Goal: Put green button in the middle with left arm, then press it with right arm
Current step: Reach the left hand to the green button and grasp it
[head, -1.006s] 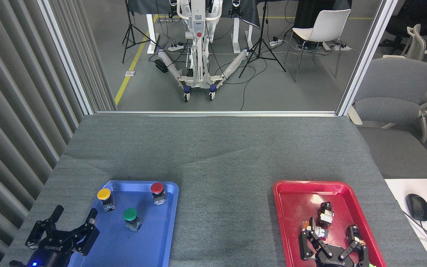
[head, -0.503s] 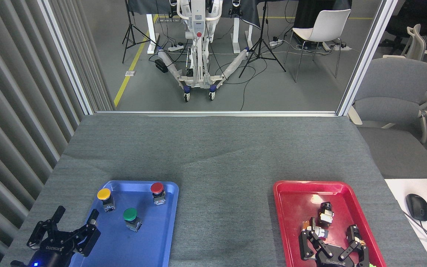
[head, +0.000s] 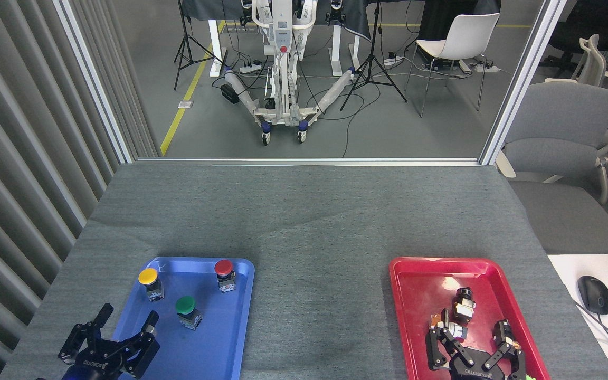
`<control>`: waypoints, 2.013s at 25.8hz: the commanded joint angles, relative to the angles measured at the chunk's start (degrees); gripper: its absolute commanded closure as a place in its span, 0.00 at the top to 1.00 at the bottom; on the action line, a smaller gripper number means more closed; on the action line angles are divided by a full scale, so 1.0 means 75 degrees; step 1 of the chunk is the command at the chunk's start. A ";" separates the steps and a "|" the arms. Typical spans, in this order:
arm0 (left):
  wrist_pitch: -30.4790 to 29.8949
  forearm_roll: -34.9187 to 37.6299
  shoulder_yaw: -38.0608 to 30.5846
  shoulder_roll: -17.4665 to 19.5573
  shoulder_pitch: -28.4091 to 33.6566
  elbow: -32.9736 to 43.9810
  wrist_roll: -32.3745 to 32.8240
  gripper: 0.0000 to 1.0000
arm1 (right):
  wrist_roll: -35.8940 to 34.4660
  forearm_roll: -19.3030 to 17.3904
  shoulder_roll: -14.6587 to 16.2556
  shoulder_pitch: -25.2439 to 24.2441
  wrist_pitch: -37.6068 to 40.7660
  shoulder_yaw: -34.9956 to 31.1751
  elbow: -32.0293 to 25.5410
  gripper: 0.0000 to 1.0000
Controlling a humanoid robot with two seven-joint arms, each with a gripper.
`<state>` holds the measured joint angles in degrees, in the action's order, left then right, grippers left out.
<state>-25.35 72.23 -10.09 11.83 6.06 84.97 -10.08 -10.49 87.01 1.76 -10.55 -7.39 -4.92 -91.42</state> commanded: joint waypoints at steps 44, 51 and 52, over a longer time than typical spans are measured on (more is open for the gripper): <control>0.0052 0.1584 0.1591 -0.0054 -0.2343 -0.3665 -0.0038 0.63 | -0.0019 -0.0035 0.0023 -0.0012 0.0013 -0.0024 0.0037 1.00; -0.0265 0.1596 0.1591 0.0040 -0.2296 -0.3594 -0.0003 0.40 | -0.0019 -0.0035 0.0023 -0.0012 0.0013 -0.0024 0.0037 1.00; -0.0417 0.1596 0.1591 0.0040 -0.2296 -0.3594 -0.0015 0.34 | -0.0019 -0.0035 0.0023 -0.0012 0.0013 -0.0024 0.0037 1.00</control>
<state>-26.40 84.17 1.84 11.96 -11.29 57.91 -10.24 -10.66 86.74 1.93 -10.66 -7.21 -5.09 -91.14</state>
